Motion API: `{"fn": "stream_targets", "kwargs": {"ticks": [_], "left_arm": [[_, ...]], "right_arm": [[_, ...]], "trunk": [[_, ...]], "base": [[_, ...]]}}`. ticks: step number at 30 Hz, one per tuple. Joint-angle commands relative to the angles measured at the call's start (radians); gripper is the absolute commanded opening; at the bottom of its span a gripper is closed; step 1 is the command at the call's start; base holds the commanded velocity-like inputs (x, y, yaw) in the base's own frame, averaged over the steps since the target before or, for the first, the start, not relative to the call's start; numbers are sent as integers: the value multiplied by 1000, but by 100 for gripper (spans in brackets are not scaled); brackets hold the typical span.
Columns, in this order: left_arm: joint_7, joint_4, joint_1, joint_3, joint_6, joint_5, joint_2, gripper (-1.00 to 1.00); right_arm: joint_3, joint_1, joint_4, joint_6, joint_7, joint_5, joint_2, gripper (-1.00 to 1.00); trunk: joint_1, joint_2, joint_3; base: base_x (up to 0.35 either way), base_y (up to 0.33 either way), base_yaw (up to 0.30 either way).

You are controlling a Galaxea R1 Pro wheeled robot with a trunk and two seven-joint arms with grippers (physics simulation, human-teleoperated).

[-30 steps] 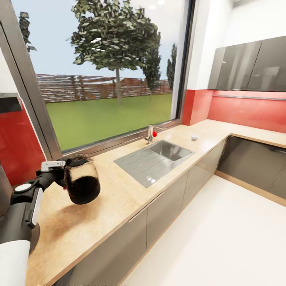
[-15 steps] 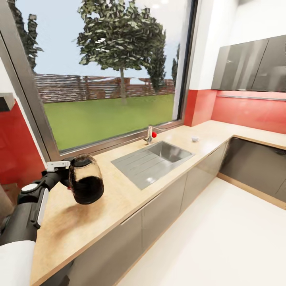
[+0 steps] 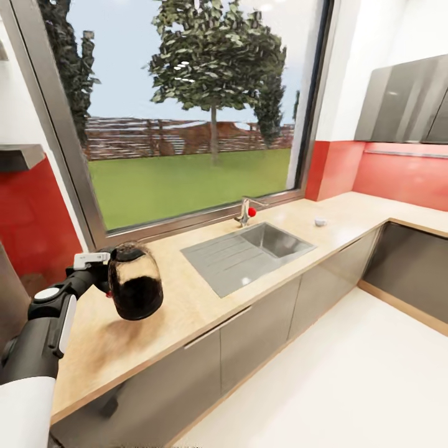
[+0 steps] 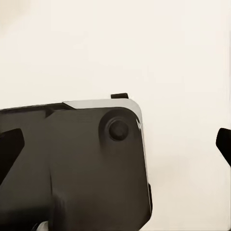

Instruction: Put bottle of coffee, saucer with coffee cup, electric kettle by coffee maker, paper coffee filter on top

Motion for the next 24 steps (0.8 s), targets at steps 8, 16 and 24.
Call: {"fn": "stream_targets", "kwargs": {"ticks": [8, 16, 24], "left_arm": [[-10, 1, -2, 2, 4, -10, -1, -100], [-9, -1, -2, 2, 5, -12, -1, -100], [19, 0, -2, 2, 5, -11, -1, -100]], "right_arm": [[-6, -1, 0, -4, 1, -4, 1, 100], [-6, -1, 0, -4, 1, -4, 1, 100], [-6, -1, 0, -4, 1, -4, 1, 100]], "trunk": [[1, -3, -2], [1, -3, -1], [1, -3, 4]], "base": [[0, -269, 50], [0, -269, 140], [4, -266, 260]]}}
